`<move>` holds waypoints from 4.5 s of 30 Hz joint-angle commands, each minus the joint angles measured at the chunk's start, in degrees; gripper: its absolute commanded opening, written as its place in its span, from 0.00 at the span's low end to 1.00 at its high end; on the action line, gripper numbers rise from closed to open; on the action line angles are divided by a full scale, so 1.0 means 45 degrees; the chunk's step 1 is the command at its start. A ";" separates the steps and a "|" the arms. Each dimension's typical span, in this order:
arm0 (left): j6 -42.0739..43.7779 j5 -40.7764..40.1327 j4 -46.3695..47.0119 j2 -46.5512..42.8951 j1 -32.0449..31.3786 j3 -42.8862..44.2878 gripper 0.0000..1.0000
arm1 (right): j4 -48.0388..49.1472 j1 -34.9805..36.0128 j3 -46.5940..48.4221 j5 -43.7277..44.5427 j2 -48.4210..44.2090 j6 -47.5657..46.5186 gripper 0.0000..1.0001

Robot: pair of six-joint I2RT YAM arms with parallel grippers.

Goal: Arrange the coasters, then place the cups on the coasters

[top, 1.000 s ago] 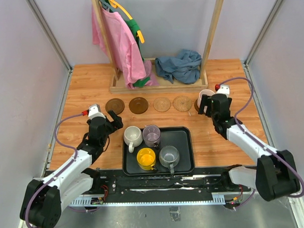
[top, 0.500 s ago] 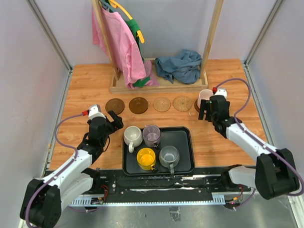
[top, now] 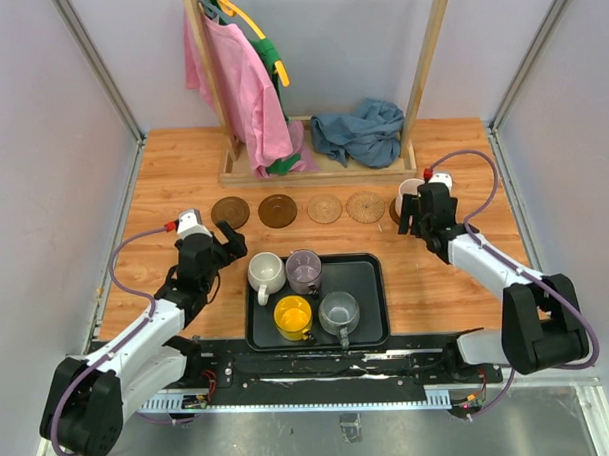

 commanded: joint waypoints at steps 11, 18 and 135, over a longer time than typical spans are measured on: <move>0.0047 -0.0116 0.0116 -0.0030 -0.0077 -0.0071 0.95 | 0.0028 -0.0743 0.0476 0.0232 0.0355 0.0299 0.74; 0.0066 -0.0120 0.0155 0.0033 -0.0077 -0.0035 0.95 | 0.0015 -0.0868 0.0413 0.0216 0.0241 0.0328 0.74; -0.0343 0.1683 -0.0690 -0.1990 -0.0073 -0.1554 1.00 | -0.9185 1.7536 0.1039 0.4425 -0.0543 0.9573 0.68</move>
